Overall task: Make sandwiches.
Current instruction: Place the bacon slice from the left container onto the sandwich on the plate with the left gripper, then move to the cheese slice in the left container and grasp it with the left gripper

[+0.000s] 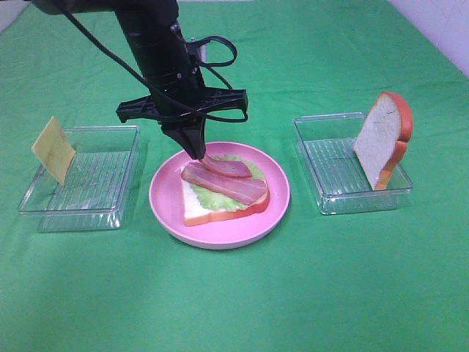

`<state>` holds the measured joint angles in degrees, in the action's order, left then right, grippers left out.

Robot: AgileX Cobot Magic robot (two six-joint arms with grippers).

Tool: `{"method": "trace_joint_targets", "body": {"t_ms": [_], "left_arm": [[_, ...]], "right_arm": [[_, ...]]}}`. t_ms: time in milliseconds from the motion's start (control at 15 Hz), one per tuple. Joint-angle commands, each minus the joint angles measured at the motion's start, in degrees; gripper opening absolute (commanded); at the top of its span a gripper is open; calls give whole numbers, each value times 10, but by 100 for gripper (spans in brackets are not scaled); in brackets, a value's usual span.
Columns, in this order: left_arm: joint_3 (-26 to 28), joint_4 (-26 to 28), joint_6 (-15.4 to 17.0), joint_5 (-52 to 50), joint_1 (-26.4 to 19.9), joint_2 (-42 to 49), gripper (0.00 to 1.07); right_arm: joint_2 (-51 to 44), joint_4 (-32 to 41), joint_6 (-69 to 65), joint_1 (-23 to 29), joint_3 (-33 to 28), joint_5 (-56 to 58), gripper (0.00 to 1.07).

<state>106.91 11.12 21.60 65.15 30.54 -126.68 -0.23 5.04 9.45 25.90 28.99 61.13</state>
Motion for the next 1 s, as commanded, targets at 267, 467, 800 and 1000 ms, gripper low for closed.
{"method": "trace_joint_targets", "body": {"t_ms": [267, 467, 800, 1000], "left_arm": [[-3, -3, 18, 11, 5, -1, 12], [-3, 1, 18, 11, 5, -1, 49], [32, -27, 5, 29, 3, 2, 62], [104, -107, 5, 78, 3, 6, 62]], "right_arm": [[-13, 2, 3, -1, -2, -3, 76], [-13, 2, 3, -1, -2, -3, 76], [-13, 2, 3, -1, -2, -3, 76], [-13, 2, 3, -1, -2, -3, 76]]}}
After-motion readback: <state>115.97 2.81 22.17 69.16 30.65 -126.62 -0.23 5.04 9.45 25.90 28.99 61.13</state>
